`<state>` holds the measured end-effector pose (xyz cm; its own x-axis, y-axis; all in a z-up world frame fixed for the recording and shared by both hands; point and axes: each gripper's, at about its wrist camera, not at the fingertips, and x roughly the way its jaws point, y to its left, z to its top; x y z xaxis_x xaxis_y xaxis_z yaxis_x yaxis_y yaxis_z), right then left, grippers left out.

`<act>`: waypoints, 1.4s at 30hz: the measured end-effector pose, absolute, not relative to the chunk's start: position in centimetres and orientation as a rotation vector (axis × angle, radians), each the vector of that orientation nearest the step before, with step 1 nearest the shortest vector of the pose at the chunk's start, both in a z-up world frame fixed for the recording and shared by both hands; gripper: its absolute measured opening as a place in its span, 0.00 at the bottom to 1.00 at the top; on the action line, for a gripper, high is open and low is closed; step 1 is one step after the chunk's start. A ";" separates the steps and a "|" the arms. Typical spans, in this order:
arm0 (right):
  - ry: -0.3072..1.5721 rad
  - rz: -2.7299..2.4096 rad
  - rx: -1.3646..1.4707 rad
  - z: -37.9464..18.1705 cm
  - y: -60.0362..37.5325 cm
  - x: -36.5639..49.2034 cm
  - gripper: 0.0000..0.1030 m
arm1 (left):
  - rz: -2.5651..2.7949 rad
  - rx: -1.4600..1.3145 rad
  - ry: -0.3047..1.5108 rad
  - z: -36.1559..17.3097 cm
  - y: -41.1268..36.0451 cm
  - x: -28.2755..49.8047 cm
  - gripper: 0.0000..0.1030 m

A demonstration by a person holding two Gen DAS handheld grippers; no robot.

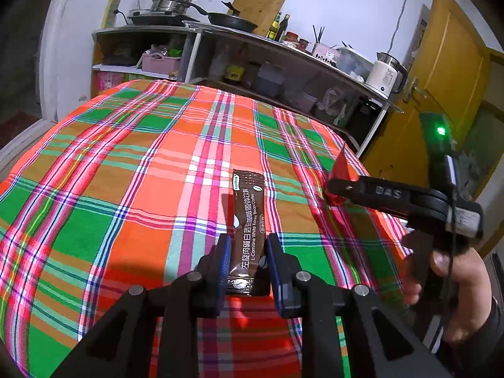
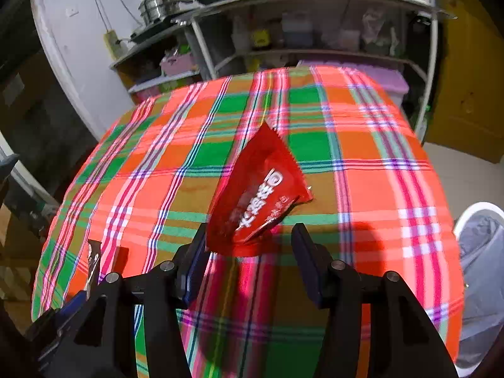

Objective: Collect trash
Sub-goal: 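Carry the brown bar and red wrapper over the bin with both tools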

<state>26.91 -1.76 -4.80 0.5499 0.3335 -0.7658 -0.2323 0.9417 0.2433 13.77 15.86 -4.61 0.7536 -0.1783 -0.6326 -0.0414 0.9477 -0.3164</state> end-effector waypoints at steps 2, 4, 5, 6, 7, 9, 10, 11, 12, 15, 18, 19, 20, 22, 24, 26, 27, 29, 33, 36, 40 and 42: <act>0.946 0.350 0.139 -5.2 -1.7 27.3 0.51 | -0.077 -0.320 0.719 -4.6 15.7 13.8 0.23; 0.942 0.347 0.135 -5.3 -1.5 27.6 0.51 | -0.078 -0.320 0.721 -4.7 15.6 13.8 0.23; 0.937 0.348 0.133 -5.3 -1.3 27.7 0.51 | -0.078 -0.321 0.724 -4.8 15.7 13.9 0.23; 0.936 0.346 0.139 -5.3 -1.3 27.8 0.51 | -0.079 -0.322 0.726 -4.9 15.6 13.9 0.23; 0.935 0.344 0.144 -5.3 -1.4 27.9 0.51 | -0.080 -0.323 0.728 -4.9 15.6 14.0 0.23; 0.932 0.332 0.154 -5.5 -1.5 28.3 0.51 | -0.082 -0.323 0.730 -5.0 15.6 14.1 0.23; 0.935 0.323 0.162 -5.6 -1.6 28.5 0.51 | -0.083 -0.323 0.730 -5.0 15.5 14.0 0.23; 0.938 0.321 0.170 -5.7 -1.8 28.7 0.50 | -0.084 -0.322 0.731 -5.0 15.5 14.0 0.23; 0.939 0.318 0.175 -5.8 -1.9 28.8 0.48 | -0.085 -0.321 0.732 -5.0 15.5 14.1 0.23; 0.938 0.307 0.168 -5.8 -2.2 28.9 0.26 | -0.087 -0.319 0.733 -5.1 15.5 14.2 0.23; 0.936 0.313 0.164 -5.7 -2.4 28.8 0.23 | -0.088 -0.315 0.733 -5.1 15.4 14.1 0.23; 0.933 0.317 0.158 -5.6 -2.4 28.7 0.22 | -0.088 -0.313 0.733 -5.0 15.4 14.2 0.23; 0.932 0.323 0.156 -5.6 -2.4 28.6 0.20 | -0.087 -0.311 0.732 -5.0 15.3 14.1 0.23; 0.931 0.336 0.153 -5.5 -2.5 28.3 0.19 | -0.085 -0.307 0.731 -4.9 15.2 14.1 0.23; 0.929 0.354 0.152 -5.3 -2.7 27.7 0.19 | -0.084 -0.302 0.730 -4.8 15.0 14.1 0.23; 0.919 0.370 0.144 -4.9 -3.0 26.9 0.19 | -0.085 -0.294 0.728 -4.6 14.7 14.0 0.23; 0.915 0.377 0.140 -4.8 -3.2 26.5 0.19 | -0.087 -0.291 0.728 -4.5 14.4 13.9 0.23; 0.904 0.395 0.135 -4.3 -3.7 25.5 0.19 | -0.094 -0.284 0.727 -4.3 13.9 13.6 0.23; 0.880 0.415 0.126 -3.4 -4.8 23.5 0.19 | -0.112 -0.269 0.721 -3.7 12.6 13.0 0.23; 0.855 0.420 0.117 -2.6 -5.9 22.0 0.19 | -0.128 -0.260 0.715 -3.0 11.5 12.5 0.23; 0.829 0.423 0.131 -1.5 -8.0 20.1 0.19 | -0.151 -0.241 0.699 -1.9 9.8 11.7 0.23; 0.819 0.420 0.137 -1.1 -8.9 19.3 0.19 | -0.160 -0.234 0.692 -1.4 9.0 11.4 0.23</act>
